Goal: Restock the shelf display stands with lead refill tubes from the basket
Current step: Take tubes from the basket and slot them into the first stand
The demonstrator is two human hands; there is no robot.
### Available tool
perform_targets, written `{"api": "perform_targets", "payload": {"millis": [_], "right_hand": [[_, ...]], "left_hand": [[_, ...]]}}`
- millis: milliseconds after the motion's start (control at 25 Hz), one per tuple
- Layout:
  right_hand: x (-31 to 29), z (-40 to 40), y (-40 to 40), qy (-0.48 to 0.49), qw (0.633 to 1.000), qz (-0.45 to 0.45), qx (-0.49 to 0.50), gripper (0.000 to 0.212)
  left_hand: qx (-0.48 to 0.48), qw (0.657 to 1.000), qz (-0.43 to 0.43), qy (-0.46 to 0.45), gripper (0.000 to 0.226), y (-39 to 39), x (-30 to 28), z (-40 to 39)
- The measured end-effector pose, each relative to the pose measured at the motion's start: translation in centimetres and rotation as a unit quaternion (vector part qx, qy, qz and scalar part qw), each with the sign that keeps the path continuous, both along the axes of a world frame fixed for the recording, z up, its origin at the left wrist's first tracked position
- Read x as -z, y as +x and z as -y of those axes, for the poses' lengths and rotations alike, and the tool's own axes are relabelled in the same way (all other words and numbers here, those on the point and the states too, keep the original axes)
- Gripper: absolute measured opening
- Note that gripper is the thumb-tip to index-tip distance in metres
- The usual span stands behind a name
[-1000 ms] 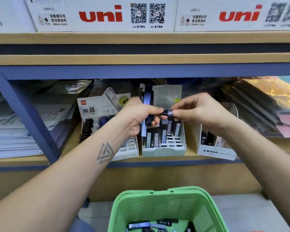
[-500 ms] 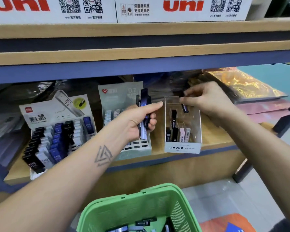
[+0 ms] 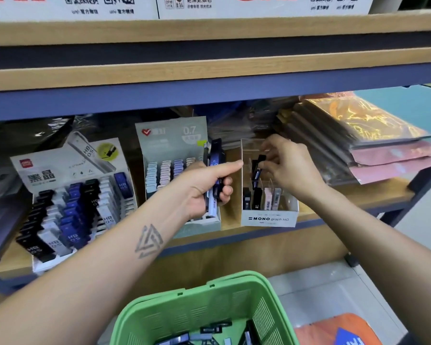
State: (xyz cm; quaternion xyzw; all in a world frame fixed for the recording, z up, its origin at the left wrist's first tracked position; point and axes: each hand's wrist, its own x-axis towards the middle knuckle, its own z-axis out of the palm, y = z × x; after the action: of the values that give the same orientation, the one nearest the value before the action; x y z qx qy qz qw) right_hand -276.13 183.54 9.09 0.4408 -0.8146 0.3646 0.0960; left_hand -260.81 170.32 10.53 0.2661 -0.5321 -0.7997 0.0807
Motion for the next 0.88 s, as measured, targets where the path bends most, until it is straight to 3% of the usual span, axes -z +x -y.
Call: {"api": "perform_targets", "payload": {"millis": [480, 640, 720, 800, 880], "right_hand": [[1.8, 0.3, 0.2, 0.035, 0.999, -0.030, -0.001, 0.016], [0.5, 0.2, 1.4, 0.024, 0.994, -0.104, 0.037, 0.018], [-0.7, 0.6, 2.3, -0.033, 0.999, 0.037, -0.011, 0.017], [-1.8, 1.2, 3.7, -0.072, 0.958, 0.265, -0.080, 0.012], [-2.2, 1.7, 4.7, -0.081, 0.921, 0.367, -0.102, 0.017]], "left_hand": [[0.006, 1.000, 0.010, -0.006, 0.030, -0.1, 0.5, -0.1], [0.017, 1.000, 0.009, 0.013, 0.034, 0.0, 0.6, -0.1], [0.028, 0.999, 0.005, 0.025, 0.029, 0.1, 0.6, -0.1], [0.039, 0.999, -0.002, 0.013, 0.023, 0.2, 0.6, 0.0], [0.042, 0.999, 0.001, -0.027, 0.027, 0.2, 0.7, -0.1]]}}
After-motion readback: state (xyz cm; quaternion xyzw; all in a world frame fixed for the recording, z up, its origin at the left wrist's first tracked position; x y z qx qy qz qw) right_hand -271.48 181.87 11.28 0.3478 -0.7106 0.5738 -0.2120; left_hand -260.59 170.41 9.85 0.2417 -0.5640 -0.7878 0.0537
